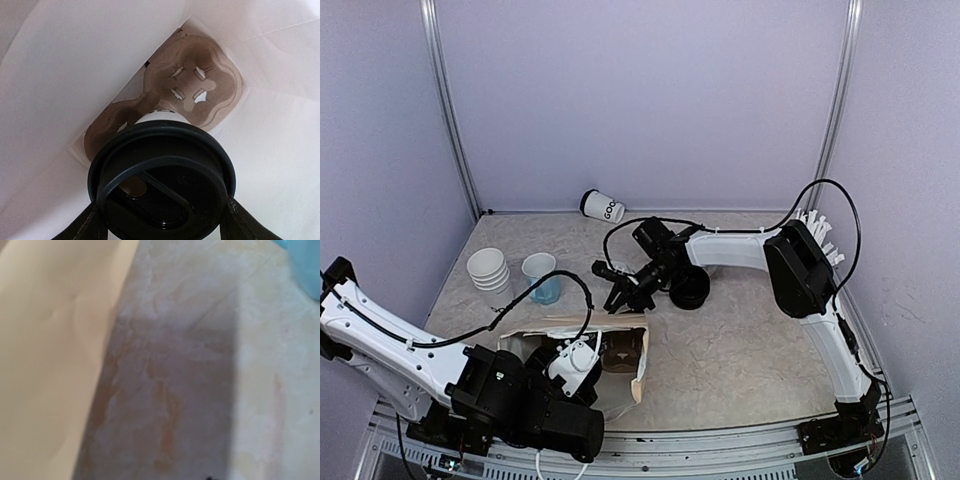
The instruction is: Pack the takeout coffee
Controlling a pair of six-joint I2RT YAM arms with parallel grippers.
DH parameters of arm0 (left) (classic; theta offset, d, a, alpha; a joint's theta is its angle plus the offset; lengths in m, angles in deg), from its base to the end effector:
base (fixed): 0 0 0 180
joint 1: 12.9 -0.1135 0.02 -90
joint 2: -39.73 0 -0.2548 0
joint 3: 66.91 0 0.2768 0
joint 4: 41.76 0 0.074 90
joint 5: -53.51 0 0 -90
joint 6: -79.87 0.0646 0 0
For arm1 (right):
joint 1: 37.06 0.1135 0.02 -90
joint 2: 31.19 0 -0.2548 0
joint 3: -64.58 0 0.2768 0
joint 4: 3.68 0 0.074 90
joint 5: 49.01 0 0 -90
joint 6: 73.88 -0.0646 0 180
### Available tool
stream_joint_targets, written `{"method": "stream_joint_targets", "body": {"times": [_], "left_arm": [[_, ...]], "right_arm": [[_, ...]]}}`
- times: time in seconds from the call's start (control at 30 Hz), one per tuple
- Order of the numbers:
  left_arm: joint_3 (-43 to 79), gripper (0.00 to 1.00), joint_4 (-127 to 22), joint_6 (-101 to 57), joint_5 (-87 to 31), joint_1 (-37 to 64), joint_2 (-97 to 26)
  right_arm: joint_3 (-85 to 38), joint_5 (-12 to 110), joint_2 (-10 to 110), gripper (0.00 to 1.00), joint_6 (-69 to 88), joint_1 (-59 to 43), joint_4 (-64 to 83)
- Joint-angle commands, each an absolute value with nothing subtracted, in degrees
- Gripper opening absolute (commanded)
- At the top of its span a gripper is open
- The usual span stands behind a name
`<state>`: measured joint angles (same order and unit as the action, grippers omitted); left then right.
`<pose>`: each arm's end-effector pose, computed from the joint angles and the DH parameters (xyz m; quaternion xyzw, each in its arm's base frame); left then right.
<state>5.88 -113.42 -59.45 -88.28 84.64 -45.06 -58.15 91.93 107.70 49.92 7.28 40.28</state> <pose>0.0136 -0.2844 0.1964 0.3449 0.8297 0.0767 0.4321 0.3476 0.4098 0.1045 -0.6359 0.6074 0.4351 0.1936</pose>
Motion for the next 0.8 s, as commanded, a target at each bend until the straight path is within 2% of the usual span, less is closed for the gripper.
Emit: {"method": "stream_joint_targets", "body": {"times": [0.0,0.13,0.33,0.47,0.53,0.63,0.77], "left_arm": [[3.4,0.41,-106.8,-57.7,-89.8,84.7,-42.8],[2.6,0.41,-104.8,-55.8,-90.6,84.5,-42.2],[6.8,0.41,-113.6,-60.7,-89.4,84.6,-42.7],[7.4,0.41,-116.2,-62.9,-86.0,85.6,-43.2],[5.6,0.41,-110.8,-57.9,-84.6,86.0,-42.3],[3.6,0.42,-102.4,-48.8,-84.3,85.7,-40.6],[2.9,0.42,-93.8,-37.7,-84.5,83.9,-40.7]], "right_arm": [[-59.7,92.8,105.8,0.38,49.1,7.4,39.6],[-60.0,92.7,106.2,0.38,49.2,8.0,39.9],[-59.5,92.7,105.4,0.39,49.2,7.8,40.6],[-64.7,91.8,107.1,0.45,49.1,7.4,41.5],[-69.0,91.5,109.5,0.50,47.4,7.8,40.9],[-75.5,91.5,113.5,0.51,45.5,9.8,41.2],[-76.4,93.7,114.3,0.51,42.5,11.2,38.6]]}}
